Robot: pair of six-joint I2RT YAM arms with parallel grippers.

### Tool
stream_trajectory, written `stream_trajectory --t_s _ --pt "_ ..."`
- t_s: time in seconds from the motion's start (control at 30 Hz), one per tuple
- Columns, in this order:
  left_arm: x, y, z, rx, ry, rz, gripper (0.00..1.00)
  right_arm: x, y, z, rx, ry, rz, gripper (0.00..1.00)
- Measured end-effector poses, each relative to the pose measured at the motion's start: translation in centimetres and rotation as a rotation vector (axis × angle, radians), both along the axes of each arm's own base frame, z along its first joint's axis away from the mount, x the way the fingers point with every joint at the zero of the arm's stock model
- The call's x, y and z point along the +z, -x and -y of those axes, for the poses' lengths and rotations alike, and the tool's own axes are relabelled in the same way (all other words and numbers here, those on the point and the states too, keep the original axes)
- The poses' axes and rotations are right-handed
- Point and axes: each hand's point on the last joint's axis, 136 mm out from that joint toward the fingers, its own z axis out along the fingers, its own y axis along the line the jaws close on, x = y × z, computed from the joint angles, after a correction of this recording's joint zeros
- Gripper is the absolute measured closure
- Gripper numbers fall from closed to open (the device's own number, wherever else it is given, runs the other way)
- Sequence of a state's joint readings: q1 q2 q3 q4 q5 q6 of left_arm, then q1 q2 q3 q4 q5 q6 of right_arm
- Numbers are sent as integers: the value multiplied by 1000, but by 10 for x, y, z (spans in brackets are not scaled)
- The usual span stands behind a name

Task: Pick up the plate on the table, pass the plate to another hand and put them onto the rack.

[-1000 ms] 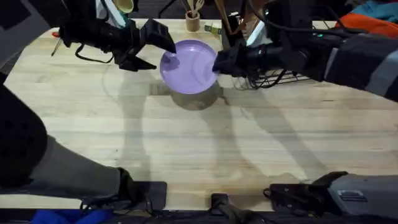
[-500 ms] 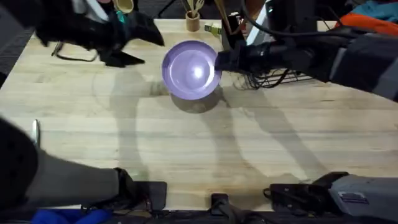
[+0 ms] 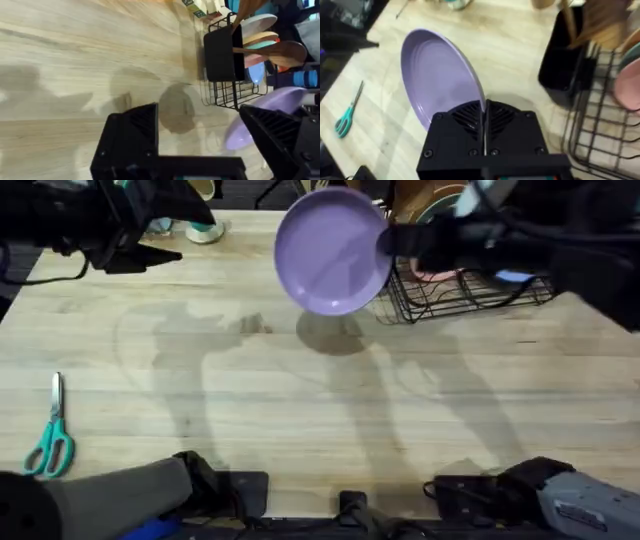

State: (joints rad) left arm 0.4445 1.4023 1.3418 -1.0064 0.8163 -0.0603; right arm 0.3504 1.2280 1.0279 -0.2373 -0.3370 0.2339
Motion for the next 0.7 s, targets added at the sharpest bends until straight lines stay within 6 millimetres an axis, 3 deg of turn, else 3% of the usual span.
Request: stream_trajectory --t_s 0.23,0.4,0.7 --pt "0 1 -2 6 2 -4 6 47 10 28 -32 11 172 971" --pt "0 1 -2 6 2 -4 5 80 18 60 -88 42 306 972" --pt "0 1 -2 6 2 -4 4 122 30 118 -136 355 632 972"
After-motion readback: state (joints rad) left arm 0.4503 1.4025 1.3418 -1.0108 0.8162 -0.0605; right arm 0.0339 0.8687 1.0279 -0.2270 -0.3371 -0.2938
